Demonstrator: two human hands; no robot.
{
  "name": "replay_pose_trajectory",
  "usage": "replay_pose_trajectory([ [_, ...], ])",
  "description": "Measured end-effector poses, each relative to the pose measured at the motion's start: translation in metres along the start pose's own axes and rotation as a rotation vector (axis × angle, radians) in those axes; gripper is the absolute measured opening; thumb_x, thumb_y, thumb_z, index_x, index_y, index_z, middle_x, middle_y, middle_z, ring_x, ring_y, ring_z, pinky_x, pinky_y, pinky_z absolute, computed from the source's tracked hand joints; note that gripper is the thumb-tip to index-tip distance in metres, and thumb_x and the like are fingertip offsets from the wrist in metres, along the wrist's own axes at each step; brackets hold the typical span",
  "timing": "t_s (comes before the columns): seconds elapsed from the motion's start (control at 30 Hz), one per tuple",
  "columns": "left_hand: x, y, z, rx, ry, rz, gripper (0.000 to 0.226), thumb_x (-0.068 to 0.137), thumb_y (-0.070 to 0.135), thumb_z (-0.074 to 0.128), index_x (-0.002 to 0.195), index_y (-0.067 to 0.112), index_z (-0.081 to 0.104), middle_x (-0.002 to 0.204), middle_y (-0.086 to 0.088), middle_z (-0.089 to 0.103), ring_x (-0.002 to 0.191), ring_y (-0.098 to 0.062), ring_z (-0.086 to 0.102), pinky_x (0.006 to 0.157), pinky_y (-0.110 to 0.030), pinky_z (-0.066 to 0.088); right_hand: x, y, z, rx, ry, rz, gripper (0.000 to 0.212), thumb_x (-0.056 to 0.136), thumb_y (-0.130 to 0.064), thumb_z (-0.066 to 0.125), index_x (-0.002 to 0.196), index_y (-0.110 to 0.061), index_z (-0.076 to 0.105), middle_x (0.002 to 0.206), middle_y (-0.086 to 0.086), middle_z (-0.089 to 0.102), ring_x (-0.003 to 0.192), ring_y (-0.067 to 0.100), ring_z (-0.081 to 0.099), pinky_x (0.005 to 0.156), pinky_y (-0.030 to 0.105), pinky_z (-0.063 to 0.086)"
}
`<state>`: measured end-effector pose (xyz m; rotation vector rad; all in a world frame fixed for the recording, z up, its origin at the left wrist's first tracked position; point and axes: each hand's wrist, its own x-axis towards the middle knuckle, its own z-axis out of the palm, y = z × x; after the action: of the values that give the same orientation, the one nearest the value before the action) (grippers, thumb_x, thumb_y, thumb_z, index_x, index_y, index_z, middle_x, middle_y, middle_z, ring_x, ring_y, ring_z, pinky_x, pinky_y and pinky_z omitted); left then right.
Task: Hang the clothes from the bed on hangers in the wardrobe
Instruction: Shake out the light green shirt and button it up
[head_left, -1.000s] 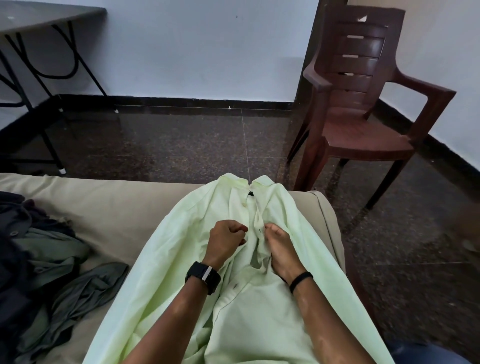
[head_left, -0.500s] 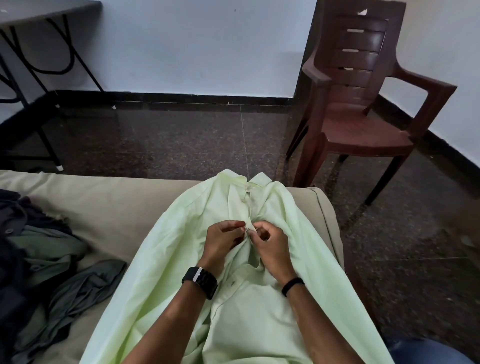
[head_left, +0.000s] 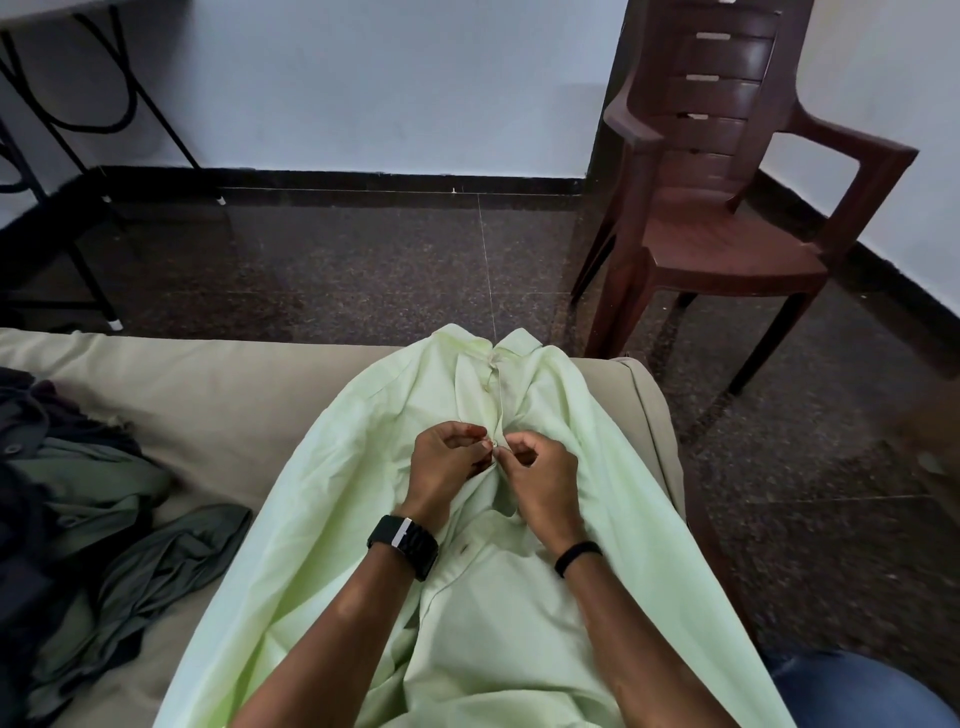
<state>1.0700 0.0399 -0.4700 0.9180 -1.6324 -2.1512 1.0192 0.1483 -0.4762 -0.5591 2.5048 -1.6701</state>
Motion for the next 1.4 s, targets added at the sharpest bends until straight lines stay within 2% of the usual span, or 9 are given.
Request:
replay_pose_trajectory([
  [0.3,0.001,0.001,0.005,0.0,0.041,-0.028,0.009,0.08,-0.006,0.068,0.084,0.001,0.066,0.082,-0.019,0.069,0.078,-0.027,0.067,0.081,-0.036,0.056,0.001,0.0,-0.004,0.112,-0.036,0.082,0.008,0.083,-0.014,0.075,0.089,-0.009,0.072,0.072,-0.015,0.065,0.066,-0.012,0.06,0.064,0.003,0.044],
  [0.5,-0.001,0.003,0.005,-0.009,0.076,-0.039,0.011,0.078,-0.007,0.07,0.079,0.002,0.064,0.078,-0.02,0.068,0.074,-0.029,0.066,0.08,-0.038,0.057,0.0,-0.001,-0.011,0.161,-0.092,0.082,0.015,0.092,-0.011,0.061,0.087,-0.004,0.072,0.08,0.004,0.072,0.073,0.009,0.065,0.072,0.02,0.05],
  [0.63,-0.003,0.003,0.008,0.017,0.089,-0.008,0.009,0.081,-0.003,0.068,0.082,0.003,0.062,0.078,-0.02,0.07,0.074,-0.03,0.067,0.079,-0.038,0.057,0.003,-0.001,-0.011,0.17,-0.12,0.111,0.007,0.086,-0.004,0.067,0.083,-0.011,0.069,0.067,-0.005,0.064,0.058,-0.007,0.057,0.063,0.008,0.045],
  [0.7,-0.004,0.004,0.009,0.027,0.084,0.008,0.007,0.084,0.004,0.069,0.087,0.004,0.062,0.08,-0.021,0.071,0.076,-0.03,0.069,0.078,-0.038,0.058,0.004,-0.002,-0.01,0.181,-0.123,0.127,0.004,0.085,-0.005,0.069,0.083,-0.008,0.068,0.065,-0.004,0.064,0.056,-0.007,0.057,0.061,0.008,0.045],
  [0.8,-0.005,0.004,0.01,0.111,0.083,0.051,0.023,0.079,0.013,0.077,0.093,0.006,0.061,0.08,-0.017,0.072,0.072,-0.023,0.07,0.071,-0.033,0.058,0.004,-0.004,-0.01,0.204,-0.135,0.122,0.005,0.085,-0.008,0.07,0.082,-0.008,0.066,0.066,-0.004,0.065,0.057,-0.005,0.059,0.06,0.01,0.046],
  [1.0,0.001,0.01,0.011,0.247,0.099,0.149,0.015,0.081,0.0,0.069,0.094,0.004,0.062,0.072,-0.013,0.07,0.061,-0.017,0.064,0.067,-0.03,0.056,0.009,-0.011,-0.013,0.223,-0.136,0.197,0.013,0.082,-0.016,0.076,0.08,-0.007,0.067,0.069,-0.002,0.065,0.063,0.004,0.059,0.062,0.016,0.049],
  [1.1,0.006,0.022,0.015,0.237,0.06,0.178,0.016,0.082,-0.001,0.067,0.088,0.011,0.059,0.068,-0.008,0.068,0.058,-0.015,0.06,0.063,-0.028,0.053,0.018,-0.021,-0.019,0.494,-0.185,0.365,0.008,0.087,-0.006,0.068,0.083,0.0,0.064,0.07,0.006,0.065,0.058,0.008,0.063,0.056,0.018,0.052],
  [1.27,0.031,0.065,0.027,-0.054,-0.146,0.151,0.016,0.087,-0.007,0.061,0.084,0.009,0.057,0.067,-0.004,0.064,0.057,-0.011,0.056,0.055,-0.02,0.048,0.065,-0.05,-0.039,0.777,-0.275,0.43,0.016,0.091,0.001,0.057,0.079,-0.004,0.065,0.067,0.002,0.067,0.061,0.011,0.065,0.066,0.027,0.06],
  [1.4,0.054,0.095,0.039,-0.082,-0.241,0.176,0.014,0.091,-0.007,0.055,0.091,0.006,0.06,0.074,-0.007,0.065,0.067,-0.015,0.059,0.066,-0.025,0.05,0.095,-0.068,-0.036,0.717,-0.182,0.358,0.016,0.092,0.0,0.057,0.079,-0.006,0.065,0.068,0.002,0.065,0.064,0.012,0.062,0.065,0.025,0.059],
])
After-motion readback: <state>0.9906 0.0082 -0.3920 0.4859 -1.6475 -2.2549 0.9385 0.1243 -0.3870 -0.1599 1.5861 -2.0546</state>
